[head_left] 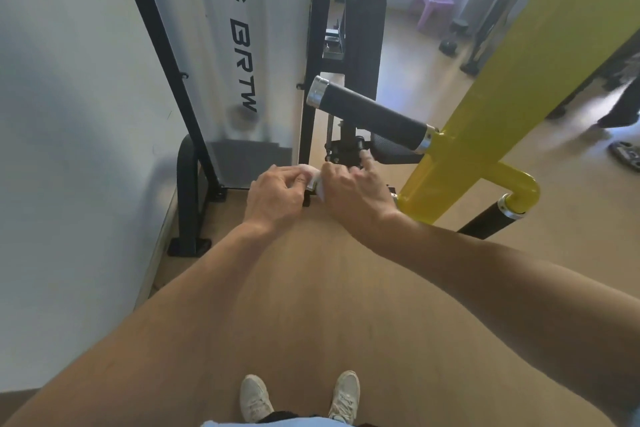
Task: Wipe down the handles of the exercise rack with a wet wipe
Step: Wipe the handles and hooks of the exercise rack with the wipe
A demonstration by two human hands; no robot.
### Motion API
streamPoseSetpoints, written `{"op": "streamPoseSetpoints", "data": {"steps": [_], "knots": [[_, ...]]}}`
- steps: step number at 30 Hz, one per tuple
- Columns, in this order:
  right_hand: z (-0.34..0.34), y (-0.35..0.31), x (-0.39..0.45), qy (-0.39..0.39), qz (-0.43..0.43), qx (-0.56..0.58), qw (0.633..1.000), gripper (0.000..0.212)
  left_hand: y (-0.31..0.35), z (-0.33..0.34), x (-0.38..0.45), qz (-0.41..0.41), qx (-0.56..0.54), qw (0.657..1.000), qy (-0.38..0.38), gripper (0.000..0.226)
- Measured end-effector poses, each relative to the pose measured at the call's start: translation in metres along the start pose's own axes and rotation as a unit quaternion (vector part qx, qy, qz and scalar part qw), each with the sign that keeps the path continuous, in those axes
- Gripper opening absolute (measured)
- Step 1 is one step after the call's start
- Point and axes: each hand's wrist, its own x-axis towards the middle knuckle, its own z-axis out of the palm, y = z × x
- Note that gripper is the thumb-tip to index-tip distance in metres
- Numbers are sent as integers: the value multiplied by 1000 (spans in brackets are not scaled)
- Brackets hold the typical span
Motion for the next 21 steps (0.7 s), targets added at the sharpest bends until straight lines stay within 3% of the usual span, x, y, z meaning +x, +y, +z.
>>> {"op": "streamPoseSetpoints", "data": {"steps": [3, 5, 10, 12, 17, 19, 21], "knots": [[-5, 27, -37, -91, 8, -227, 970, 41, 1, 5, 0, 5, 19, 1000, 7, 32], [-5, 34, -45, -90, -11, -274, 957, 44, 3, 8, -3, 6, 11, 1000, -2, 34], [6, -1, 6, 72, -63, -102, 990, 27, 11, 6, -2, 14, -1, 999, -34, 30], [11, -1, 10, 121, -41, -34, 991, 17, 9, 5, -1, 8, -9, 999, -32, 29], [24, 32, -41, 145, 30, -79, 986, 13, 6, 15, -6, 9, -36, 999, 10, 32], [14, 38, -73, 199, -25, -80, 976, 26, 5, 19, -14, -1, -79, 996, 33, 34], [5, 37, -110, 200, -137, 15, 970, 31, -7, 29, -25, -43, -126, 990, 36, 40]]}}
